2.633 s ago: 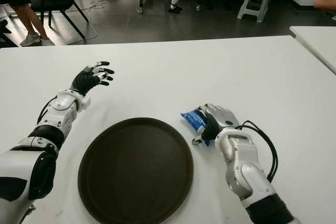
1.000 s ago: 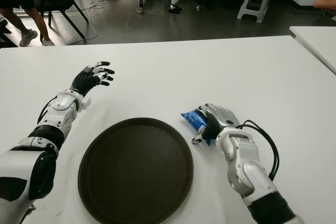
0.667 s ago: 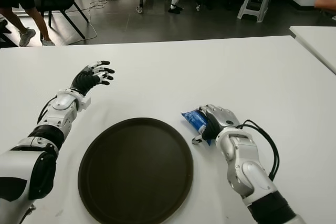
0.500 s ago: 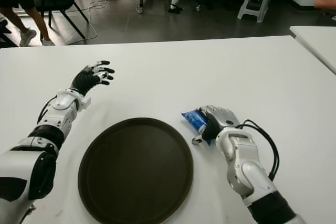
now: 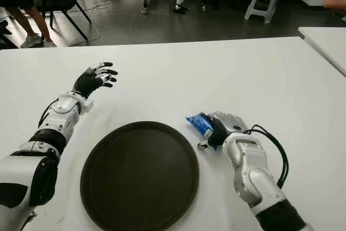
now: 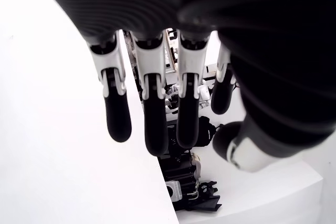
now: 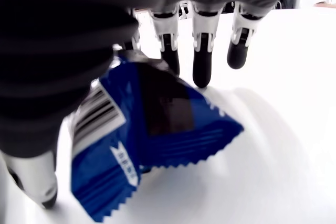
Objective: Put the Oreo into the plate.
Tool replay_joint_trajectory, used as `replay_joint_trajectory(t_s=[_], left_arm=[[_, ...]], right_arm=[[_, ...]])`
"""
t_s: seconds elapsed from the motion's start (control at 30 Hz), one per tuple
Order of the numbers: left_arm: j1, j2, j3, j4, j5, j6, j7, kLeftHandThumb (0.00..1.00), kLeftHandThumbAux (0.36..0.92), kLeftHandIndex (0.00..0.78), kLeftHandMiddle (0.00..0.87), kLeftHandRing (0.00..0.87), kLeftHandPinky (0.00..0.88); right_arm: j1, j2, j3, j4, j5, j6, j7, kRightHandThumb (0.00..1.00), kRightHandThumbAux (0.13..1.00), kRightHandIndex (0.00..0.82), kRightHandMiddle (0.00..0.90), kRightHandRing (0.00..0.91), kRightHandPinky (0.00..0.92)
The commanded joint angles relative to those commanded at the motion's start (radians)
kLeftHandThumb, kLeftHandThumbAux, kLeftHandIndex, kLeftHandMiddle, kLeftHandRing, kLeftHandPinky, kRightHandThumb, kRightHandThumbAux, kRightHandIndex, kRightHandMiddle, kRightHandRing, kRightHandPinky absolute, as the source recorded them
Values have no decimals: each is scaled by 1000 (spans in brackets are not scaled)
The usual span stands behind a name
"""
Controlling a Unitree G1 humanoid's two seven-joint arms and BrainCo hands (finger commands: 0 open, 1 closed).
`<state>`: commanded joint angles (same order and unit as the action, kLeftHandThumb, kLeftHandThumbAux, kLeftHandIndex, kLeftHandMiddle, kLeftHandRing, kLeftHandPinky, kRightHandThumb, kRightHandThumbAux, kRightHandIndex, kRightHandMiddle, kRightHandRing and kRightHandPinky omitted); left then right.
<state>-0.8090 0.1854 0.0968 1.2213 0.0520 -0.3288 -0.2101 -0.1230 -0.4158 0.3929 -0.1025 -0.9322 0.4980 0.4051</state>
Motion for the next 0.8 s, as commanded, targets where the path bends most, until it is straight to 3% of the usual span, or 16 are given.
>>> replay_joint_trajectory(t_s=[0.57,0.8], left_arm=[[16,2,3,-32,-19,1,-20,128,672,182,316,338,360],[19,4,2,-37,-21,2,-24,133,684,190,322,340,358]], right_arm=[[19,0,-2,-64,-22,28,22,0,678,303,278,274,232],[23,-2,-4,-74,-24,27,20,0,689,289,268,267,219]])
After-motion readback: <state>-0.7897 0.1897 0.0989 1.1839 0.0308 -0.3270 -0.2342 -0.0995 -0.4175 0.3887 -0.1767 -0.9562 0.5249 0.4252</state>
